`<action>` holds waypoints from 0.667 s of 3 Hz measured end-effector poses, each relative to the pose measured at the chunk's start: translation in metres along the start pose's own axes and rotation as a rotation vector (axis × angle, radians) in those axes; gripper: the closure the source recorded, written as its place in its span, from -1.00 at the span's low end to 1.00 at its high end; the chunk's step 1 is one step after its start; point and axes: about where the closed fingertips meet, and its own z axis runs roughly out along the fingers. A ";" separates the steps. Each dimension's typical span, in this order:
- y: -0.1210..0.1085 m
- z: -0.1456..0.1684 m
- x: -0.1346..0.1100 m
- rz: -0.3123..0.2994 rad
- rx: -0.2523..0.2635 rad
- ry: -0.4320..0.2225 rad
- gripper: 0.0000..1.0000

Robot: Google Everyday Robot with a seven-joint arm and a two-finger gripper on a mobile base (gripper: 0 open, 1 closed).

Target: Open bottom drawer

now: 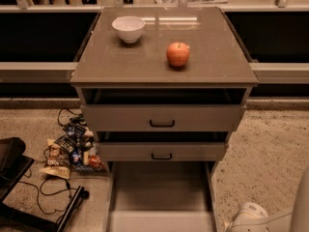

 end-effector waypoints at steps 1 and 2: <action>0.023 -0.056 0.014 -0.095 0.016 0.017 -1.00; 0.038 -0.110 0.035 -0.139 0.031 0.072 -1.00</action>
Offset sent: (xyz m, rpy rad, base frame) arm 0.0338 -0.0857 0.3059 -0.2016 -0.2529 0.2988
